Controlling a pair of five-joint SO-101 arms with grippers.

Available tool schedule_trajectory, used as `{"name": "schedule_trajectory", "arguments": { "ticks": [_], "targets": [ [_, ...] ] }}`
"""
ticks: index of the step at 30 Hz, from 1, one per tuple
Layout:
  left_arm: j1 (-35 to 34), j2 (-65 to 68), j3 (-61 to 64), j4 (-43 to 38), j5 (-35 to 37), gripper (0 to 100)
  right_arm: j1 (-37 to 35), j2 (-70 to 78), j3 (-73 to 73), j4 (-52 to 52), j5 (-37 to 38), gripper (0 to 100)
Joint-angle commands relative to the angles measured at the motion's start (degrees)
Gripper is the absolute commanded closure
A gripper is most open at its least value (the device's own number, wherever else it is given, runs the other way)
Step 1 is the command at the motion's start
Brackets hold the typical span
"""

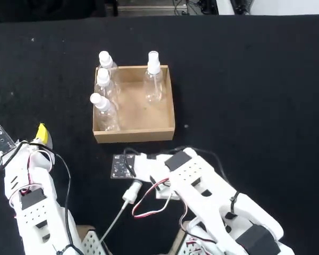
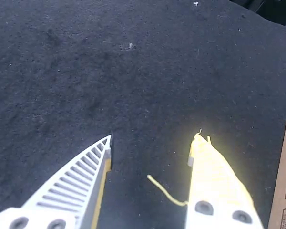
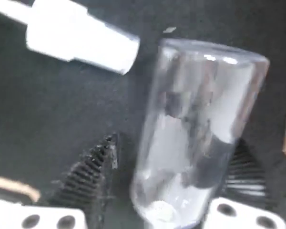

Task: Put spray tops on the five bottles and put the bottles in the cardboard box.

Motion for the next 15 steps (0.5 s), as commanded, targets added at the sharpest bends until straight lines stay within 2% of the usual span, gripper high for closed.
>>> {"name": "schedule_trajectory", "arguments": {
  "ticks": [1, 4, 7, 12, 15],
  "targets": [
    [0.7, -0.4, -2.9, -1.4, -0.2, 75, 1.6, -0.1, -2.5, 4.1, 0.4, 86.1],
    [0.7, -0.4, -2.9, -1.4, -0.2, 75, 5.6, -0.1, -3.3, 6.7, 0.4, 89.5],
    [0.7, -0.4, -2.9, -1.4, -0.2, 75, 14.0, -0.1, -5.3, 10.5, 0.7, 88.4],
    [0.7, -0.4, -2.9, -1.4, -0.2, 75, 30.5, -0.1, -12.3, 16.7, 10.9, 88.2],
    [0.7, -0.4, -2.8, -1.4, -0.2, 75, 40.6, 0.0, -16.7, 18.7, 14.3, 88.2]
  ]
}}
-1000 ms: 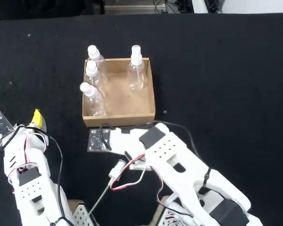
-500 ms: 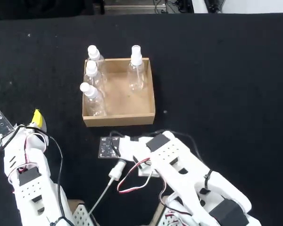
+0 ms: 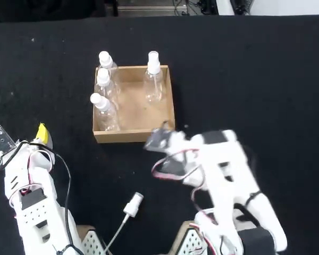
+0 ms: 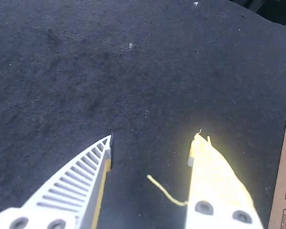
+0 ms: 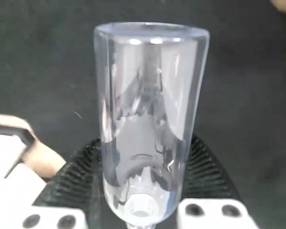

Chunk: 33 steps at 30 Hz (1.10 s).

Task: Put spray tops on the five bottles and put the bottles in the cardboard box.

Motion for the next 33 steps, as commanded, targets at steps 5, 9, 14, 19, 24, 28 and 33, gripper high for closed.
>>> {"name": "schedule_trajectory", "arguments": {
  "ticks": [5, 9, 14, 19, 24, 28, 33],
  "targets": [
    [0.7, -0.4, -2.9, -1.4, -0.2, 75, 25.8, 0.3, -9.3, -1.3, 1.7, 88.2],
    [0.7, -0.4, -2.9, -1.4, -0.2, 75, 34.5, 2.2, -7.4, -11.9, -14.7, 88.2],
    [0.7, -0.4, -2.8, -1.4, -0.2, 75, 40.0, 10.9, -7.6, -21.7, -40.2, 88.1],
    [0.7, -0.4, -2.8, -1.4, -0.4, 75, 38.9, 19.6, -12.5, -22.7, -52.3, 81.7],
    [0.7, -0.4, -2.8, -1.4, -0.3, 75, 36.0, 23.4, -22.1, -11.5, -50.5, 58.7],
    [0.7, -0.4, -2.8, -1.4, -0.3, 75, 36.2, 23.3, -29.1, -2.8, -41.9, 53.7],
    [0.7, -0.4, -2.8, -1.4, -0.3, 75, 38.3, 23.8, -35.6, 0.9, -13.1, 54.3]
  ]
}}
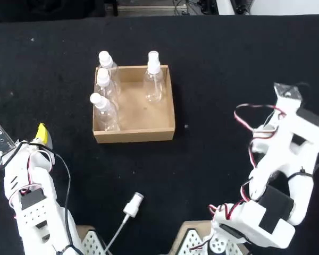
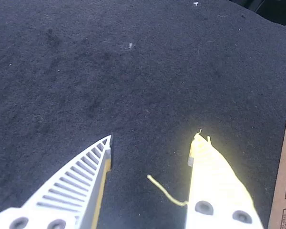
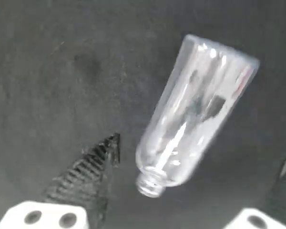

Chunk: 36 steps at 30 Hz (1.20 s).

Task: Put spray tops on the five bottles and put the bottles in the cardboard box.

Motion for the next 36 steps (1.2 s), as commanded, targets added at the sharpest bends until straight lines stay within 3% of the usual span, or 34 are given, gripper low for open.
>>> {"name": "schedule_trajectory", "arguments": {
  "ticks": [1, 5, 8, 15, 25, 33, 36],
  "targets": [
    [0.7, -0.4, -2.8, -1.4, -0.3, 75, 0.7, -0.1, -5.9, 1.7, 24.8, 54.3],
    [0.7, -0.4, -2.8, -1.4, -0.3, 75, 4.8, -0.6, -6.0, 1.6, 52.4, 54.1],
    [0.7, -0.4, -2.8, -1.4, -0.2, 75, 7.4, 0.0, -5.6, 1.3, 69.0, 54.2],
    [0.7, -0.4, -2.8, -1.4, -0.2, 75, 9.9, -0.1, 0.7, -5.6, 89.7, 54.2],
    [0.7, -0.4, -2.9, -1.4, -0.2, 75, 9.5, -0.1, 14.0, -23.5, 93.2, 54.2],
    [0.8, -0.4, -2.8, -1.4, -0.2, 75, 6.8, -0.6, 18.5, -24.2, 92.8, 54.3],
    [0.8, -0.4, -2.8, -1.4, -0.2, 75, 6.8, -0.3, 19.6, -24.2, 88.5, 54.3]
  ]
}}
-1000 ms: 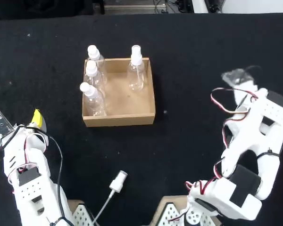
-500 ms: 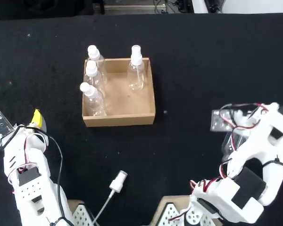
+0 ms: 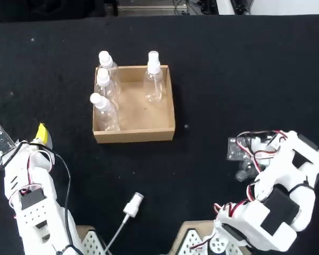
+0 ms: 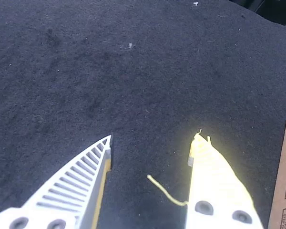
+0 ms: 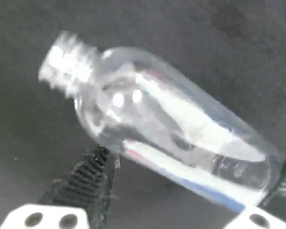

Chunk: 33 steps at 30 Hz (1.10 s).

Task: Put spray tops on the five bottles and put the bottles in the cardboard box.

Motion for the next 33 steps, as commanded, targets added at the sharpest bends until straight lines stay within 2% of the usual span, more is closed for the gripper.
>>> {"name": "schedule_trajectory", "arguments": {
  "ticks": [1, 3, 7, 9, 12, 14, 17, 20, 22, 28, 31, 33],
  "targets": [
    [0.8, -0.4, -2.8, -1.4, -0.2, 75, -1.3, -0.2, 0.5, -1.1, -6.6, 54.3],
    [0.8, -0.4, -2.8, -1.4, -0.2, 75, -1.3, -0.5, 0.7, -1.0, -14.3, 54.3],
    [0.8, -0.4, -2.8, -1.4, -0.2, 75, -0.4, -0.7, -0.7, -0.8, -34.5, 54.3],
    [0.8, -0.4, -2.9, -1.4, -0.2, 75, 1.5, -0.7, -1.5, -0.7, -45.6, 54.3],
    [0.8, -0.4, -2.9, -1.4, -0.2, 75, 4.2, -0.2, -2.2, -0.6, -58.3, 54.3],
    [0.8, -0.4, -2.9, -1.4, -0.2, 75, 5.6, -0.3, -2.2, 1.8, -64.4, 54.3],
    [0.8, -0.4, -2.9, -1.4, -0.2, 75, 5.5, -0.7, -4.0, 6.7, -66.2, 54.3],
    [0.8, -0.4, -2.8, -1.4, -0.2, 75, 3.3, -0.7, -10.2, 8.8, -65.7, 54.0],
    [0.8, -0.4, -2.7, -1.4, -0.2, 75, 2.2, -0.7, -14.5, 10.5, -60.7, 54.1],
    [0.8, -0.4, -2.7, -1.4, -0.2, 75, 0.0, -0.6, -22.5, 25.0, -27.2, 54.1],
    [0.8, -0.4, -2.7, -1.4, -0.2, 75, 0.0, -0.1, -21.8, 27.0, -12.1, 54.2],
    [0.8, -0.4, -2.7, -1.4, -0.2, 75, 0.2, -0.1, -19.8, 25.9, -5.5, 54.3]
  ]
}}
